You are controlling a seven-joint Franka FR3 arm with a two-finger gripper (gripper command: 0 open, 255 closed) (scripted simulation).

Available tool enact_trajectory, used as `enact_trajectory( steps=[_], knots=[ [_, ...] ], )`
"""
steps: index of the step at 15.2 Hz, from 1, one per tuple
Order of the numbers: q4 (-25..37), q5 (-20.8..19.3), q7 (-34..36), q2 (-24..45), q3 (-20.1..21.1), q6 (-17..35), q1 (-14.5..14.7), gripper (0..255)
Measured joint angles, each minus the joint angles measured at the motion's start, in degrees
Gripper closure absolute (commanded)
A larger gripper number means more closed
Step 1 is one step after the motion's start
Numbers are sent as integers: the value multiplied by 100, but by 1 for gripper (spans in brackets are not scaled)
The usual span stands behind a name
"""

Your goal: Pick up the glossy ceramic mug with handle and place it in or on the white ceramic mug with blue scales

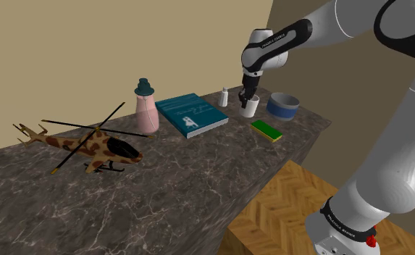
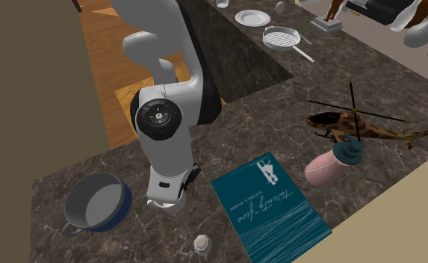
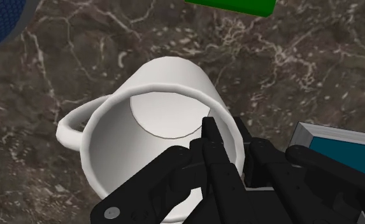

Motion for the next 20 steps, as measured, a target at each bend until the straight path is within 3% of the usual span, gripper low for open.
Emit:
enact_trajectory(
  steps=[20],
  knots=[
    [916, -87, 18, -540, -3, -1447, 26, 255]
  ],
)
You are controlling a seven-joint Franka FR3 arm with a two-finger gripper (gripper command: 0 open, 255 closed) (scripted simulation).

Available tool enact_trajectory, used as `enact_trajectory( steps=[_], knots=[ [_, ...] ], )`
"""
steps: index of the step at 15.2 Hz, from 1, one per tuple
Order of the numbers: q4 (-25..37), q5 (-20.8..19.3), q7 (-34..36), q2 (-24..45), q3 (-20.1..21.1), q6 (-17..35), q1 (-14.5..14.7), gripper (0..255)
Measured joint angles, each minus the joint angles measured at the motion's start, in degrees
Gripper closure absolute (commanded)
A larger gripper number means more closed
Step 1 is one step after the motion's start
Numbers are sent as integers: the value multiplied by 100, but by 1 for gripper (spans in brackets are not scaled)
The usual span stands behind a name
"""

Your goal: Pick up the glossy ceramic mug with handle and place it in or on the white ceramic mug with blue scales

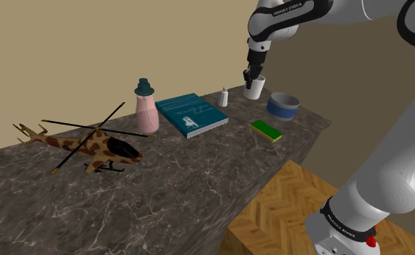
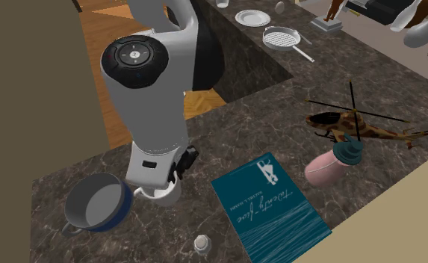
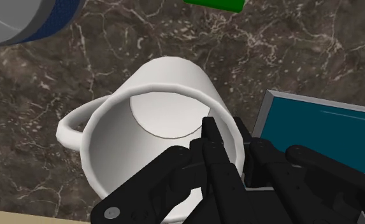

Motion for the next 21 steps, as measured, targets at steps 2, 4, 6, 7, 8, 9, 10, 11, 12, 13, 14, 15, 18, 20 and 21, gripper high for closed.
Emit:
enact_trajectory(
  steps=[2, 4, 6, 7, 8, 9, 10, 11, 12, 13, 14, 15, 18, 20, 21],
  knots=[
    [77, -9, -5, -59, -3, -135, -2, 255],
    [194, -12, -3, -84, 0, -277, 2, 255],
    [367, -9, -13, -83, 0, -447, 2, 255],
    [401, -14, -21, -115, -4, -513, -2, 255],
    [489, -13, -15, -111, 0, -598, 2, 255],
    [545, -15, -22, -127, -2, -670, 1, 255],
    [589, -16, -19, -138, 0, -725, 3, 255],
    [593, -20, -77, -169, -27, -757, -26, 255],
    [619, -20, -179, -172, -77, -782, -80, 255],
    [654, -19, -289, -185, -131, -826, -136, 255],
    [655, -17, -420, -190, -196, -825, -204, 255],
    [653, -19, -531, -211, -249, -839, -260, 255],
    [699, -8, -928, -201, -443, -861, -462, 255],
    [737, -1, -1219, -200, -584, -887, -610, 255],
    [777, 10, -1360, -175, -651, -896, -681, 255]
  ],
)
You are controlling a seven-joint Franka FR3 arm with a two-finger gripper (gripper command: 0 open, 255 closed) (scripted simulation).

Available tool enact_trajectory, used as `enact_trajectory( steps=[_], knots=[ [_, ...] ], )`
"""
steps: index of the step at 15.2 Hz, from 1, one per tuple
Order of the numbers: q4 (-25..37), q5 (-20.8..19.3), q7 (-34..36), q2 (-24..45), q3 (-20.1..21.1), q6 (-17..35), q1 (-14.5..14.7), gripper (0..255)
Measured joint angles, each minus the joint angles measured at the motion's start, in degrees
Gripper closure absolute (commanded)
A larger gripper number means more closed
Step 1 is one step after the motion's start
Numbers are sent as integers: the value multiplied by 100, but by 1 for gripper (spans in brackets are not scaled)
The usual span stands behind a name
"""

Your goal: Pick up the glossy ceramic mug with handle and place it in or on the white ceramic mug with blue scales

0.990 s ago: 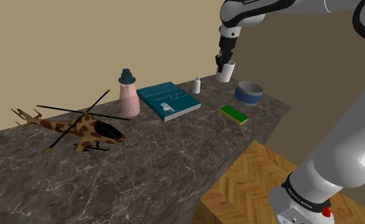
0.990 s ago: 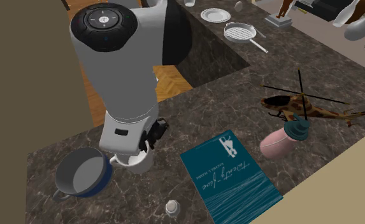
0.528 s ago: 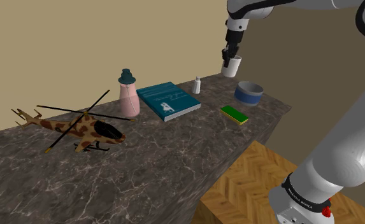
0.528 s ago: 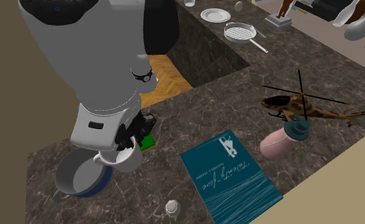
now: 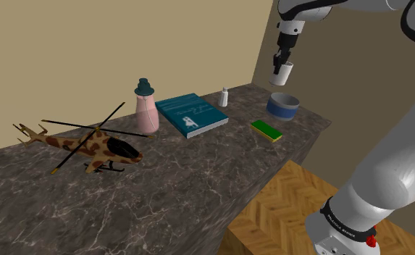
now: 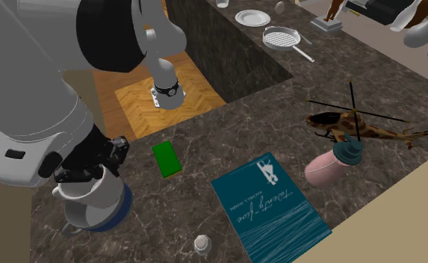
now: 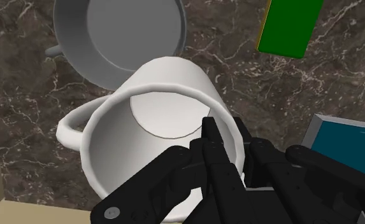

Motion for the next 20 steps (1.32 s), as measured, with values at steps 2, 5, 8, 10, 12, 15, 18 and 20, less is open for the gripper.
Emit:
enact_trajectory(
  steps=[2, 5, 8, 10, 12, 15, 18, 20],
  knots=[
    [43, 12, -253, 11, -120, -23, -128, 255],
    [319, 101, -680, 222, -313, -85, -346, 255],
    [539, 181, -1088, 379, -489, -148, -566, 255],
    [454, 197, -1137, 416, -506, -29, -590, 255],
    [301, 200, -1144, 425, -507, 131, -592, 255],
    [112, 215, -1157, 460, -510, 354, -600, 255],
    [-107, 221, -1161, 476, -510, 586, -602, 255],
    [-230, 229, -1168, 494, -510, 726, -604, 255]
  ],
)
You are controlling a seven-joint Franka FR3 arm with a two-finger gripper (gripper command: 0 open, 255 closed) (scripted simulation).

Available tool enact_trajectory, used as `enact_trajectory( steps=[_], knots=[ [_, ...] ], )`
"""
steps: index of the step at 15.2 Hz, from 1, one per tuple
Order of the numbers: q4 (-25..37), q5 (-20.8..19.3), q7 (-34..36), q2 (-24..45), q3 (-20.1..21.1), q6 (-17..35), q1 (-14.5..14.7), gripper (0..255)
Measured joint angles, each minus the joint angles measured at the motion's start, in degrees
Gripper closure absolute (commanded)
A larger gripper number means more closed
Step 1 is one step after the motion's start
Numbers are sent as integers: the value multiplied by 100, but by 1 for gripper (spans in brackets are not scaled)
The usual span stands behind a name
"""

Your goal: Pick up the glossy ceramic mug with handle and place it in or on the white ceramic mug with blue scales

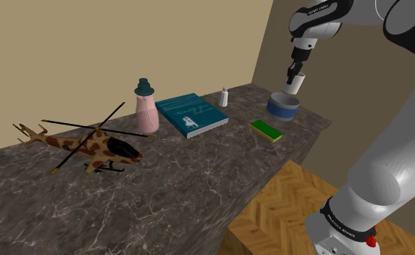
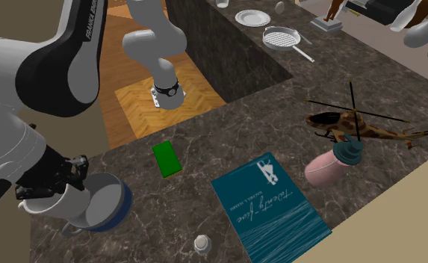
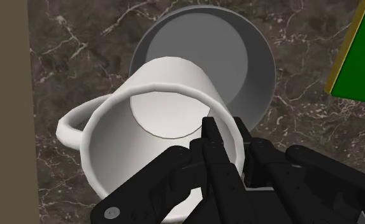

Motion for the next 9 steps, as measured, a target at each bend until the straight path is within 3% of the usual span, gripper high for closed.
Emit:
enact_trajectory(
  steps=[9],
  knots=[
    [-304, 39, -1, 96, 11, 400, 2, 255]
  ],
)
